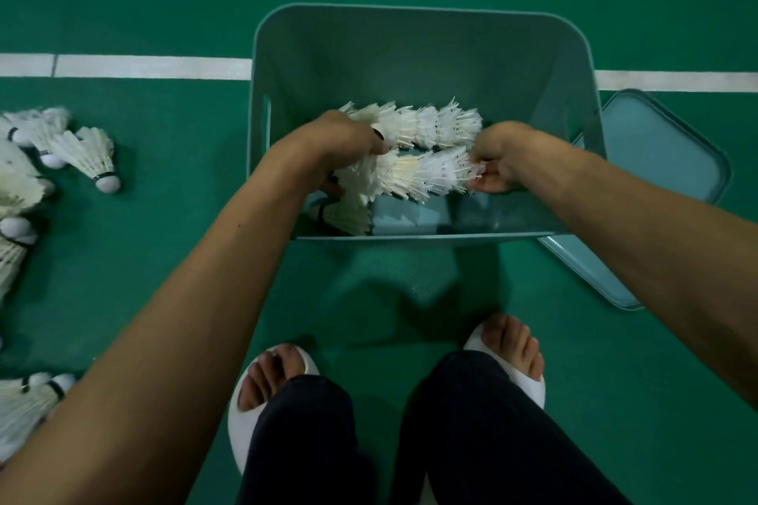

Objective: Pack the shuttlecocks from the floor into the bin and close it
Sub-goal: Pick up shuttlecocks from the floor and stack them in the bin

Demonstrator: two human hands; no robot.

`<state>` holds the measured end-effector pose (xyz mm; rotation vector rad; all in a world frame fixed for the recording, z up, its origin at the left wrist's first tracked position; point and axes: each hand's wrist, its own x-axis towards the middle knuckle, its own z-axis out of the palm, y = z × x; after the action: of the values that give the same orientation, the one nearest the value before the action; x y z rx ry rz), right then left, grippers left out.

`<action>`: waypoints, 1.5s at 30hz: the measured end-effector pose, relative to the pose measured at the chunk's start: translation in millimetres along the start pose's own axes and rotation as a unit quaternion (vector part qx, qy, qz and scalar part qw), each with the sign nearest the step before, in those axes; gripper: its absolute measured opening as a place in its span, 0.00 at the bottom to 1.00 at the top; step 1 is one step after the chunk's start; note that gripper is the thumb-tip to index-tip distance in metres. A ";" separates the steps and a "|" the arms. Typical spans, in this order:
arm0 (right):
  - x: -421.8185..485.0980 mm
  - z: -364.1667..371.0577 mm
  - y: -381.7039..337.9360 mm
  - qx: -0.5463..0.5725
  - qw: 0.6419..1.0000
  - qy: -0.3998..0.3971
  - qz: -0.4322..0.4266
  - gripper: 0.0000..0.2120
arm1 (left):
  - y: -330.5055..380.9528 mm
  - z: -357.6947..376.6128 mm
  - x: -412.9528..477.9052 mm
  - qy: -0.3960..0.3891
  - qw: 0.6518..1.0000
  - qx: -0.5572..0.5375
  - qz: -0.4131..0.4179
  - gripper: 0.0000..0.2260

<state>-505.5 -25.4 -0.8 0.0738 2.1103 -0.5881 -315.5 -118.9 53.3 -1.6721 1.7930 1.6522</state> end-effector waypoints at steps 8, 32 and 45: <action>-66.7 -23.6 -5.2 -0.261 0.899 0.228 -0.268 0.06 | 2.2 -16.7 -10.4 0.008 0.998 -0.055 0.023 0.15; -91.4 -18.0 14.8 -0.128 0.969 -0.107 -0.180 0.10 | 13.2 -15.9 -36.7 0.169 0.943 -0.259 0.123 0.06; -71.4 46.7 -7.0 -0.185 0.957 -0.147 -0.169 0.08 | 4.8 -23.2 2.1 0.172 0.979 -0.037 0.099 0.18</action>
<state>-430.0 -40.1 36.9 -0.5620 1.9147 -0.3616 -308.0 -139.4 62.9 -1.9694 2.1420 1.5976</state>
